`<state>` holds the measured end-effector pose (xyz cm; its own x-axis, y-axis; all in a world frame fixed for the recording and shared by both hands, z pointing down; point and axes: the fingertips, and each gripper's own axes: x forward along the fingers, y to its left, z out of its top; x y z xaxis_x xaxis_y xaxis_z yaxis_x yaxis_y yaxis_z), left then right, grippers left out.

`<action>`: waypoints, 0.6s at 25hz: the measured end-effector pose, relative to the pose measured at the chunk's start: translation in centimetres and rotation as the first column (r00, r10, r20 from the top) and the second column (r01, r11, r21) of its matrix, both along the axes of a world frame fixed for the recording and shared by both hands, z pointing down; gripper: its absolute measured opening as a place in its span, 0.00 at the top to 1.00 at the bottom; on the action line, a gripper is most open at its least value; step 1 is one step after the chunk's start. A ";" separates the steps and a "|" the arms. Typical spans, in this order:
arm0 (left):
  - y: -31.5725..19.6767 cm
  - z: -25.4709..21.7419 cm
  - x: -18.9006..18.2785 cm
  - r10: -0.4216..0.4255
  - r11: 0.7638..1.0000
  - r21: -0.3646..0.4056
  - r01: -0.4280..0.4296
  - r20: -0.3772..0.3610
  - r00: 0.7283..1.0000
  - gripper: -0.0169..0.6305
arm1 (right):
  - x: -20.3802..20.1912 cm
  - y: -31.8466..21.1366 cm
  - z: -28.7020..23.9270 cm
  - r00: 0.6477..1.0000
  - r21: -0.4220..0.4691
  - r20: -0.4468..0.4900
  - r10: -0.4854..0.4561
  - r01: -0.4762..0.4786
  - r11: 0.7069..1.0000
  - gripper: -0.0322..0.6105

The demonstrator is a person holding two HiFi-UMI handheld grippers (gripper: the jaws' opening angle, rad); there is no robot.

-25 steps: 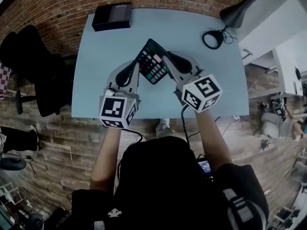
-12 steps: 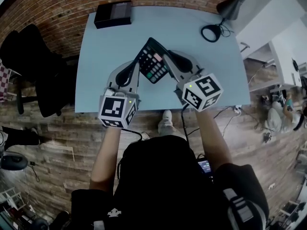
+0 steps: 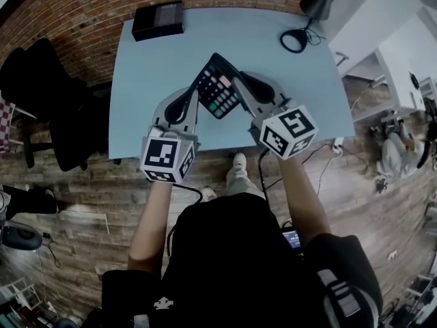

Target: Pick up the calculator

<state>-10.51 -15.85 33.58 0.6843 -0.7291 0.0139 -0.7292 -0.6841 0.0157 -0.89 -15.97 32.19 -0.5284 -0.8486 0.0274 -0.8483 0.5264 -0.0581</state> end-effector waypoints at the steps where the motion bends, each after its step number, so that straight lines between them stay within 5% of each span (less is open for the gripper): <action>1: 0.2 0.0 -0.1 0.003 1.000 0.000 -0.003 -0.003 1.000 0.96 | -0.1 0.3 -0.1 1.000 0.002 -0.001 0.004 -0.004 1.000 0.88; 15: 1.4 0.0 1.2 0.028 1.000 -0.002 -0.028 -0.011 1.000 0.96 | 1.2 2.4 0.2 0.999 -0.009 -0.003 0.037 -0.037 0.999 0.88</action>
<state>-9.29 -14.45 33.59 0.7048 -0.7094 0.0080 -0.7093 -0.7044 0.0248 0.31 -13.59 32.41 -0.4969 -0.8670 0.0362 -0.8671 0.4944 -0.0602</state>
